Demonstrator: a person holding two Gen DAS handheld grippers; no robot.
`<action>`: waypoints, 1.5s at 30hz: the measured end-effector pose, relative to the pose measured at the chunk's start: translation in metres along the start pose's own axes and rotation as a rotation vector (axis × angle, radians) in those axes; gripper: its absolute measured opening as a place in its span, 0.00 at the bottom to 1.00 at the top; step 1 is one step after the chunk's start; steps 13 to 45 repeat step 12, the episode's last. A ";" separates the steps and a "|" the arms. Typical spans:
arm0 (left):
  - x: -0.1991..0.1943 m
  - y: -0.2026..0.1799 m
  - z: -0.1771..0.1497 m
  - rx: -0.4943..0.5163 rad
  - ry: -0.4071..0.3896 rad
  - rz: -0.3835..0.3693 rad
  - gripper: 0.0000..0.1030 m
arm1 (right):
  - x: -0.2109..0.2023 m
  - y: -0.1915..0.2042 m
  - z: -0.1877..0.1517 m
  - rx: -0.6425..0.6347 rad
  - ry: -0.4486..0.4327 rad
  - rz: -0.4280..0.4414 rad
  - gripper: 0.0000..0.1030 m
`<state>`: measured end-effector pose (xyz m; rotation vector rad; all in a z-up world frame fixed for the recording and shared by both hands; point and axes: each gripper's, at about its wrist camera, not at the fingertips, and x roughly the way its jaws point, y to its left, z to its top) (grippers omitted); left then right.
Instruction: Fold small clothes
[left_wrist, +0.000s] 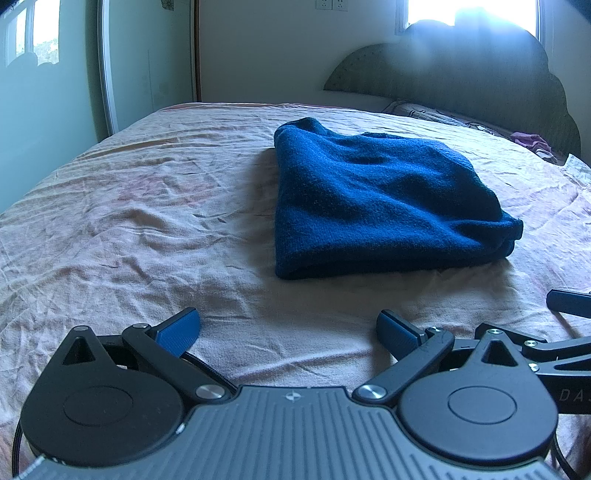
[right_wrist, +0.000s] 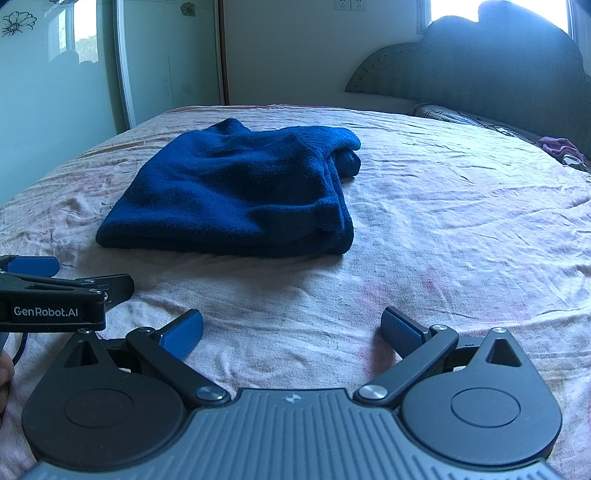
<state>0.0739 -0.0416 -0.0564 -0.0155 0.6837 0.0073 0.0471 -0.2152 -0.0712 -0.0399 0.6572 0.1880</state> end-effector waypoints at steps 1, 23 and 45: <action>0.000 0.000 0.000 0.000 0.000 0.000 1.00 | 0.000 0.000 0.000 0.000 0.000 0.000 1.00; -0.010 0.018 0.003 -0.037 -0.019 -0.027 1.00 | -0.006 -0.009 0.001 0.037 -0.020 0.043 1.00; -0.010 0.018 0.003 -0.037 -0.019 -0.027 1.00 | -0.006 -0.009 0.001 0.037 -0.020 0.043 1.00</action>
